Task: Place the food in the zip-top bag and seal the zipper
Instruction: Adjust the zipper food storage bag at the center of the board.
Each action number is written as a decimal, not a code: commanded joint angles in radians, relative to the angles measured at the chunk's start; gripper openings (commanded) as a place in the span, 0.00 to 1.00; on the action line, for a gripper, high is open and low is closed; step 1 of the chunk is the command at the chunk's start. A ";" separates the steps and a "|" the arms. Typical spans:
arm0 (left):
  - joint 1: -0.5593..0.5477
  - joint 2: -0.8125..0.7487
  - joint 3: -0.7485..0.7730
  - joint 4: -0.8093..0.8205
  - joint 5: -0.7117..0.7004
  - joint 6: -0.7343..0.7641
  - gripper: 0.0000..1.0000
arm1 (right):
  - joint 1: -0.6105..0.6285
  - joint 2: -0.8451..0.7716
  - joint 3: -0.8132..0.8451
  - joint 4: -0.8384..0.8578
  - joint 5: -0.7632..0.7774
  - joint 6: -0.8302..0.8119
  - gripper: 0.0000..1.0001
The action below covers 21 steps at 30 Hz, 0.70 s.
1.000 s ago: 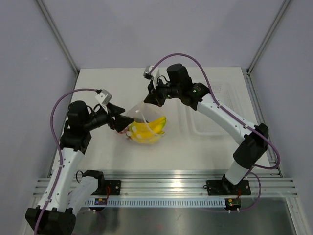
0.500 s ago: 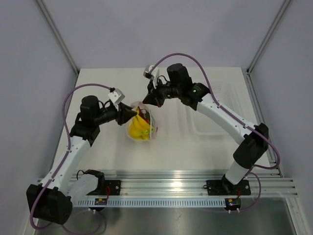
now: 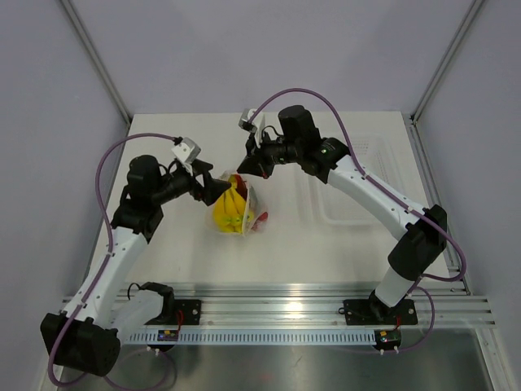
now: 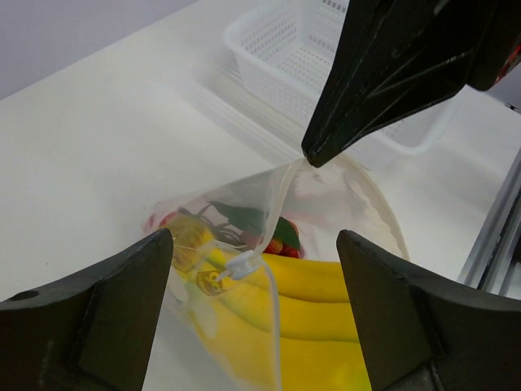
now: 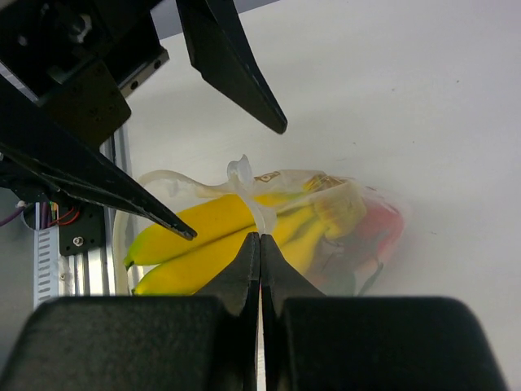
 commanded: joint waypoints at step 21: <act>-0.003 -0.040 0.273 -0.485 -0.366 -0.351 0.68 | -0.009 -0.008 0.032 0.013 0.069 -0.008 0.00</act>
